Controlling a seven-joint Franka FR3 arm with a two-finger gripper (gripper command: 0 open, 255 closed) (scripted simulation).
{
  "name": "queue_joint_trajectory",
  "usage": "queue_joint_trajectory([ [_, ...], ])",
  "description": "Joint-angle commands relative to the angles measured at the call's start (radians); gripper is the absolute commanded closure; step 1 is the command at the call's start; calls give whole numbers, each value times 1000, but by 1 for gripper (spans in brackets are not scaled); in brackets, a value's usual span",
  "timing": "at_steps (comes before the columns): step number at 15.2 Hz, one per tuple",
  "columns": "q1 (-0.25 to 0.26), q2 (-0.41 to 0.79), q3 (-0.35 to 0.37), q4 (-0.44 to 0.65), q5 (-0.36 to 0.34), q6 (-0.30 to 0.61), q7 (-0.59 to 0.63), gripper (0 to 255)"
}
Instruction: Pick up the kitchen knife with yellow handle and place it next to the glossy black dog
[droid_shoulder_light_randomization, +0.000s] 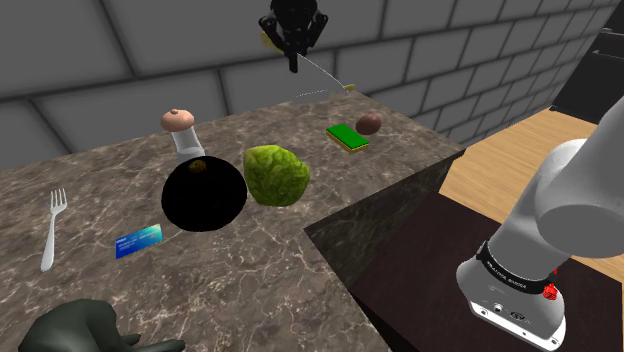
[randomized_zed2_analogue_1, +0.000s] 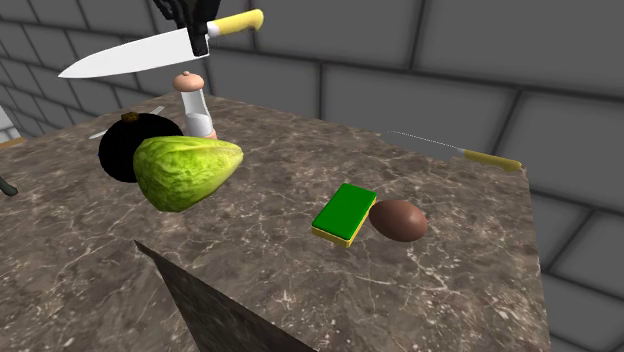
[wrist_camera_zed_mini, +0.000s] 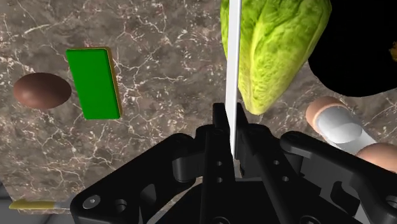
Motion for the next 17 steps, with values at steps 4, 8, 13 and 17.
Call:
queue_joint_trajectory([
  [4,46,-67,56,-70,24,6,100,255],
  [8,84,-108,106,-106,45,4,184,255],
  [13,130,-137,177,-125,69,0,296,255],
  [17,166,-141,239,-119,84,-4,392,255],
])
